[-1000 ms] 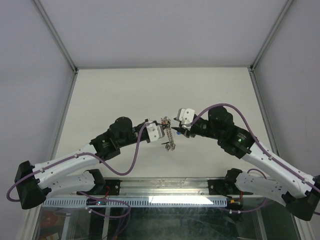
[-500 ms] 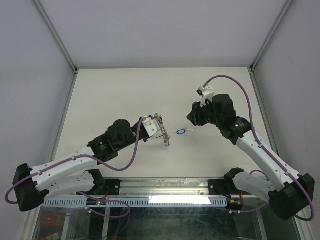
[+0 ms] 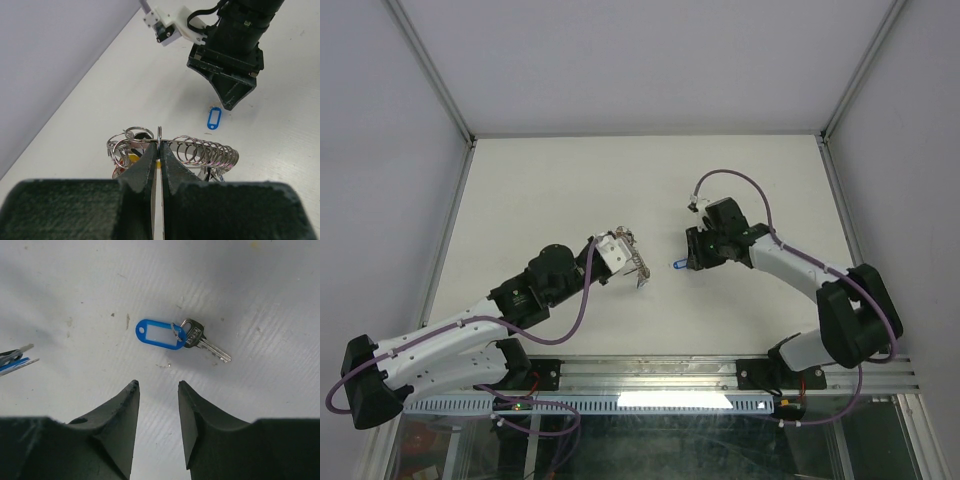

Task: Put the keys on the keyring
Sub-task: Pick up the key from the center of the board.

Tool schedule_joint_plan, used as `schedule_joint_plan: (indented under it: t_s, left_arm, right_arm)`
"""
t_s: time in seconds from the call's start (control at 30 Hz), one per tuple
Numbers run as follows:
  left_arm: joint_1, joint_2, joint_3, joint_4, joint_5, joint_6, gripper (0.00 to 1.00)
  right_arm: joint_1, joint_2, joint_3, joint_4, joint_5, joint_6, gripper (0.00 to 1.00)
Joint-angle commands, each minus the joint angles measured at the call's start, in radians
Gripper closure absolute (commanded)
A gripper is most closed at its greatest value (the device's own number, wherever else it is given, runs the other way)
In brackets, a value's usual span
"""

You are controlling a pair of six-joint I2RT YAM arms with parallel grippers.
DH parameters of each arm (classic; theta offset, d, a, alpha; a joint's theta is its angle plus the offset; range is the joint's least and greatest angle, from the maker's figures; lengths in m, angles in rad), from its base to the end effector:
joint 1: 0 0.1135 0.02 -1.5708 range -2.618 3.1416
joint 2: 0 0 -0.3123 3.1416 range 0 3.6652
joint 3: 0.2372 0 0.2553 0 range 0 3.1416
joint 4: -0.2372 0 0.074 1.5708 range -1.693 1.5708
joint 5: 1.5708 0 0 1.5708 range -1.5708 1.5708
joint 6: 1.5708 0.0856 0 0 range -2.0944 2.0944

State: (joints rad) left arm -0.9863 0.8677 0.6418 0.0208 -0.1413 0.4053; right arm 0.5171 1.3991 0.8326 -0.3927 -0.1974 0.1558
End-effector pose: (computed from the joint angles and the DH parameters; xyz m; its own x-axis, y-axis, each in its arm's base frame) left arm 0.1363 -0.1841 0.3223 0.1923 0.4168 -0.8884 0.7332 0.5407 0.4124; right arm 0.2515 0.1624 0.2093 -0.7935 -0.2762 -0.5423 -0.4651 0.8499 0.2477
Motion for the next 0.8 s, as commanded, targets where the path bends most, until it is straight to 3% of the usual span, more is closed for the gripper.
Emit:
schedule_joint_plan:
  t_s: [0.0, 0.37, 0.67, 0.77]
  left_arm:
    - [0.006, -0.009, 0.019, 0.042, -0.021, -0.010, 1.00]
    - [0.022, 0.013, 0.030, 0.049, 0.042, -0.019, 1.00]
    - [0.036, 0.012, 0.024, 0.057, 0.077, -0.027, 1.00]
    - [0.037, 0.005, 0.014, 0.064, 0.072, -0.025, 1.00]
  right_arm:
    - [0.004, 0.057, 0.074, 0.063, 0.031, -0.069, 0.60]
    - [-0.012, 0.197, 0.119, 0.123, -0.005, -0.164, 0.63]
    - [-0.014, 0.285, 0.188, 0.105, -0.010, -0.180, 0.72]
    - [-0.014, 0.290, 0.195, 0.098, -0.015, -0.177, 0.81]
